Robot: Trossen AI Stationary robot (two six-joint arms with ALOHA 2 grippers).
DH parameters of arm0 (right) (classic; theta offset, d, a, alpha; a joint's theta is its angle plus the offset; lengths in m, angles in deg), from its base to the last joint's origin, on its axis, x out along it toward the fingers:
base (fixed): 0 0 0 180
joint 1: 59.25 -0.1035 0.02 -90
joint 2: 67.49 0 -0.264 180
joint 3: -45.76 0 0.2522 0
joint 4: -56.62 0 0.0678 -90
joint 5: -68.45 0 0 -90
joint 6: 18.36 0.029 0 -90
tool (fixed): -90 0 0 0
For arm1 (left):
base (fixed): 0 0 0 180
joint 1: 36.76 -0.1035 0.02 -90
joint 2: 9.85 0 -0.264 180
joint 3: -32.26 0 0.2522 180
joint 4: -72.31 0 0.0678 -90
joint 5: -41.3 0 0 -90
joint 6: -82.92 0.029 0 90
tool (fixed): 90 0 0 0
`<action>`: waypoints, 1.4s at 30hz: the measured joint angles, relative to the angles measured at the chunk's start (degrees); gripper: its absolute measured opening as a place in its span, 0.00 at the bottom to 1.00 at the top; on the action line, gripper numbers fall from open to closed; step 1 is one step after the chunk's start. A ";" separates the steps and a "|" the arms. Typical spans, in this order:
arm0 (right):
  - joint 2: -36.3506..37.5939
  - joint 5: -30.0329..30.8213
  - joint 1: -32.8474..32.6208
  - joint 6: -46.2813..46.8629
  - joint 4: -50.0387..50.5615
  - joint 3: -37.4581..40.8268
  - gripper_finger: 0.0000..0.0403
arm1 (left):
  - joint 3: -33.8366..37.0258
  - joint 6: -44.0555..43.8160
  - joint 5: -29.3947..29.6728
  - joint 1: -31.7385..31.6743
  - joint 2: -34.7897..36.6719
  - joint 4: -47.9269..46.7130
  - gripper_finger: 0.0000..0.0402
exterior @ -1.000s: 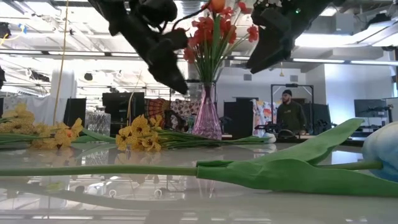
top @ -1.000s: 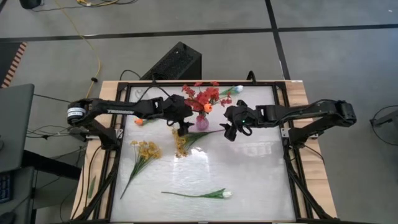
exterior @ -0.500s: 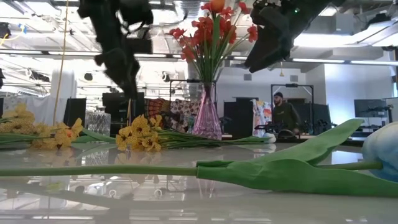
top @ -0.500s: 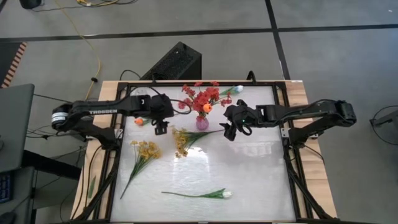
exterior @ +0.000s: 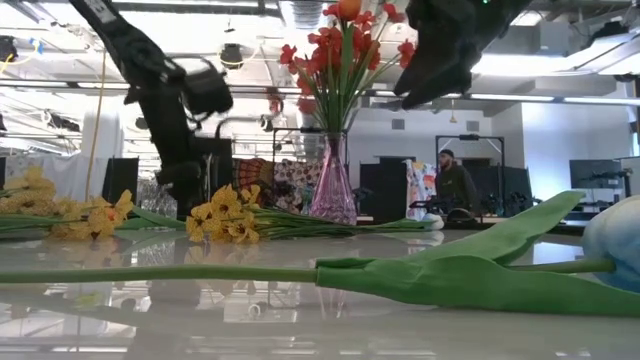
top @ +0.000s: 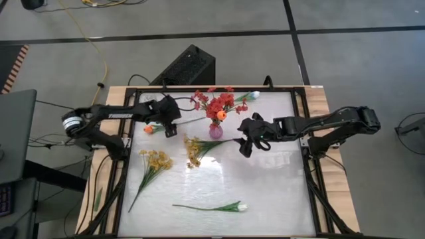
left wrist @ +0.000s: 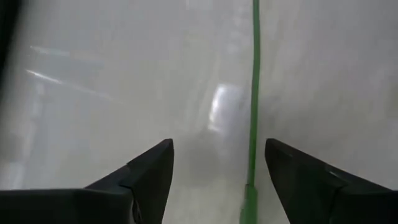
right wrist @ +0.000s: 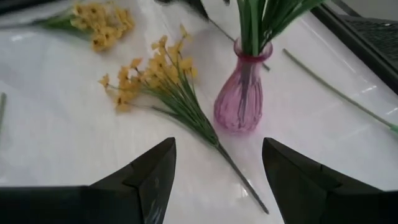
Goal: Sort flowers into vase by color
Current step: Put the orange tulip into the violet vase
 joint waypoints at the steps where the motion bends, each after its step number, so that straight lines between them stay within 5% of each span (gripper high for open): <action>1: 0.00 0.00 0.00 0.39 -0.50 0.00 0.66 | -0.18 -0.04 -0.89 -0.53 -1.56 0.08 0.59; 7: -0.02 0.24 -0.15 0.91 -2.04 0.00 0.66 | -1.32 -1.58 -2.44 -0.89 -6.02 -2.75 0.48; 15: -0.02 0.27 -0.66 1.56 -1.97 0.00 0.66 | -0.97 -1.34 -0.73 -0.52 -0.89 -7.59 0.03; 23: -0.02 0.40 -0.66 1.51 -2.02 0.00 0.66 | -0.97 -6.70 -1.17 -0.48 11.92 -18.09 0.01; 30: -0.02 -2.99 -1.54 -4.36 -5.80 0.00 0.66 | -0.97 -21.12 -5.79 -0.48 24.03 -21.13 0.00; 35: -0.02 -3.10 -3.36 -11.29 -10.71 0.00 0.66 | -0.99 -34.53 -10.35 -0.82 32.64 -14.90 0.00; 42: -0.02 -2.68 -6.30 -25.96 -23.32 0.00 0.66 | -1.06 -60.53 -20.45 -2.56 42.21 5.34 0.00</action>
